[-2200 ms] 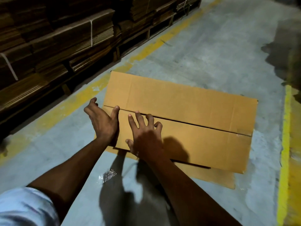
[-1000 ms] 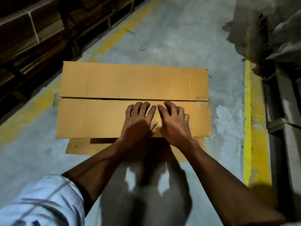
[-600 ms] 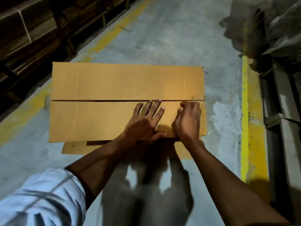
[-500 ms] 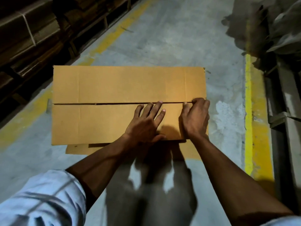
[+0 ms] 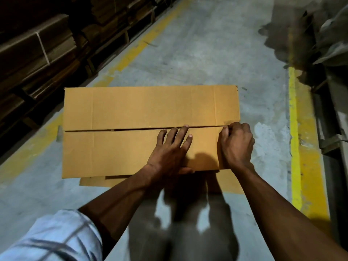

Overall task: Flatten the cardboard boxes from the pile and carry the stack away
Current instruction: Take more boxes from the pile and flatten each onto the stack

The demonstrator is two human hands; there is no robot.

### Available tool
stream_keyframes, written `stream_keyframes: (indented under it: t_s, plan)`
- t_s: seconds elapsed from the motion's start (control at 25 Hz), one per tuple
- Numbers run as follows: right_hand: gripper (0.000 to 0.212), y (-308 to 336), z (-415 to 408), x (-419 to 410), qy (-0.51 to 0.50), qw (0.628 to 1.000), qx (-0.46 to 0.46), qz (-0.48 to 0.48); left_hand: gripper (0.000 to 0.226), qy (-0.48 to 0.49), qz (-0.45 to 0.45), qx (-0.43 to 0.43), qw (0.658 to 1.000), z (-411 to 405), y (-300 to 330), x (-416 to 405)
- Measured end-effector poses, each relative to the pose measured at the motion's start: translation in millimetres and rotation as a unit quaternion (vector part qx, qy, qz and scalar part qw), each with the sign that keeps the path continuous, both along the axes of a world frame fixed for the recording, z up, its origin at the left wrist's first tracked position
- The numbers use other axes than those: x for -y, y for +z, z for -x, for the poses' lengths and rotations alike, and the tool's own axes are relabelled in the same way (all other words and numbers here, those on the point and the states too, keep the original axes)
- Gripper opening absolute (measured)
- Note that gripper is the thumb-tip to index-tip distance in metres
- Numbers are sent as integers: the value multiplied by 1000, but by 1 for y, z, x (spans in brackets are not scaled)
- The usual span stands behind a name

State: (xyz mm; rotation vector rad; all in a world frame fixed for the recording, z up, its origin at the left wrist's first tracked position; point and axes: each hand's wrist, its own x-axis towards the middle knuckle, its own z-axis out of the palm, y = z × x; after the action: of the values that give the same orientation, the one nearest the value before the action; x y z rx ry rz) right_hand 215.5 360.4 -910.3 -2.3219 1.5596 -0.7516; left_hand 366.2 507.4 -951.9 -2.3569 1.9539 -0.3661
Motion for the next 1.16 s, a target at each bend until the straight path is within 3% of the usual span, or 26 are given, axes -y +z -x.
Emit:
stream_keyframes:
  t_s: [0.08, 0.32, 0.52, 0.64, 0.84, 0.96, 1.16]
  plan:
    - [37, -1, -1, 3, 4, 1000, -4, 4, 118, 7, -4, 1, 1000, 2, 0, 0]
    - [24, -2, 1, 12, 14, 1000, -15, 10, 127, 19, -6, 3, 1000, 7, 4, 4]
    - [21, -3, 12, 26, -54, 995, 88, -17, 126, 18, 10, 12, 1000, 6, 5, 3]
    - [22, -14, 31, 41, -160, 966, 172, -106, 124, 13, 18, 12, 1000, 6, -1, 0]
    - [15, -22, 45, 58, -173, 856, 357, -333, 101, -10, 82, -9, 997, 13, -17, -6]
    - [13, -24, 49, 66, -183, 827, 359, -391, 72, 18, 94, -6, 995, 16, -13, 5]
    - [5, -28, 39, 77, -152, 846, 268, -436, 58, 21, 108, -15, 994, 15, -16, 6]
